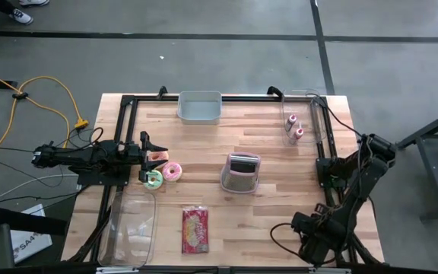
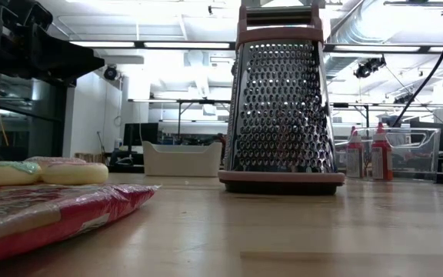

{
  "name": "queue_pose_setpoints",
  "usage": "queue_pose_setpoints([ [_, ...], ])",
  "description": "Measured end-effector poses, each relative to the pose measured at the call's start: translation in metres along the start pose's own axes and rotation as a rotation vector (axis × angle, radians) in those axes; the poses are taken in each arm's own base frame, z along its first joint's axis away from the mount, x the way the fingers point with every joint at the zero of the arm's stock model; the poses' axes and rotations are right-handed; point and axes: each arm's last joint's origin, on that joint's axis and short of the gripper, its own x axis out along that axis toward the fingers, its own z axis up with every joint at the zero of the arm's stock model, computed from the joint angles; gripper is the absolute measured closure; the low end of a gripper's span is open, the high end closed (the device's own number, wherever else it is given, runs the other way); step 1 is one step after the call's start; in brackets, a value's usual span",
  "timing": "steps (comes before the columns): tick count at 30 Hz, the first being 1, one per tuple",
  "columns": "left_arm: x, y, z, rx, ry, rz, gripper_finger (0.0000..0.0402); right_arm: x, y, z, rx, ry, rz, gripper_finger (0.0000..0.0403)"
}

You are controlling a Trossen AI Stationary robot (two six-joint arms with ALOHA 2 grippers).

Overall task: Pick & Place Food Item
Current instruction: Put the red food coloring into the right transparent bin

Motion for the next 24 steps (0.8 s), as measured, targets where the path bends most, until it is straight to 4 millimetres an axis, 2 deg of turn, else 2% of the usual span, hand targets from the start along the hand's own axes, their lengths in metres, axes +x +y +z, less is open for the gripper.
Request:
queue_pose_setpoints([
  [10,0.0,0.0,0.0,0.0,0.0,0.0,0.0214,0.004,0.0,-0.011,-0.033,-0.025,-0.007,0.0224],
  [18,0.0,0.0,0.0,0.0,0.0,0.0,0.0214,0.016,0.005,-0.014,-0.049,-0.01,-0.049,0.0224],
  [24,0.0,0.0,0.0,0.0,0.0,0.0,0.0214,0.017,0.006,-0.014,-0.052,-0.013,-0.052,0.0224],
])
